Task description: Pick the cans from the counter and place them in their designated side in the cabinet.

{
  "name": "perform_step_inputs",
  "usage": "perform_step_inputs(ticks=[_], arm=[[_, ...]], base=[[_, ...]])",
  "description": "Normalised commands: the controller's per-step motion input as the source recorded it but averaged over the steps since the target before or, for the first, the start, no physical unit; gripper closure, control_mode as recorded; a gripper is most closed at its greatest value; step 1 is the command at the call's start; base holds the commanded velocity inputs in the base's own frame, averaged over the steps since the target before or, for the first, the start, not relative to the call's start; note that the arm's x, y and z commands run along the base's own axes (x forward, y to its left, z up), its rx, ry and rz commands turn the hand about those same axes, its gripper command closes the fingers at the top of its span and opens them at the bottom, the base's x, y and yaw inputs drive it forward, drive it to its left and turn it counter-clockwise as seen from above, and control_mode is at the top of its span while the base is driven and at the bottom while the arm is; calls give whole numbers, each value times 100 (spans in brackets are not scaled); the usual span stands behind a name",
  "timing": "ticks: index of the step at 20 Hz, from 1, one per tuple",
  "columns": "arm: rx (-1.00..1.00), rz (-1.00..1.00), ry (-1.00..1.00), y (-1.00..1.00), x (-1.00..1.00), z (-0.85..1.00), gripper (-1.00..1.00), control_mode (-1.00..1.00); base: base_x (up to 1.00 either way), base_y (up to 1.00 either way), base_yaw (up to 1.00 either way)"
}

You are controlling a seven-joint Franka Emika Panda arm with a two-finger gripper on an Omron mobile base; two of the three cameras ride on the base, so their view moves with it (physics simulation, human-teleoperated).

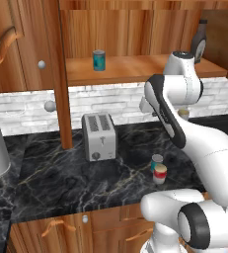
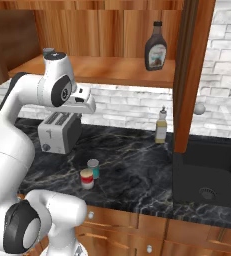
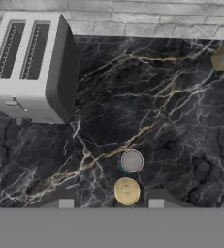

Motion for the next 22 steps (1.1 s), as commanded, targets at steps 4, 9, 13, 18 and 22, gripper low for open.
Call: perform_step_inputs(ticks=[4,9,13,18,22], arm=[[0,0,0,0,-8,0,-100,-100],[0,-1,0,0,-22,-4,-100,-100],[0,-3,1,-1,-20,-15,-100,-100],[0,-3,1,-1,-16,-17,-100,-100],[0,-4,3,0,-8,-21,-100,-100]], base=[[0,0,0],[0,0,0],[0,0,0],[0,0,0],[0,0,0]])
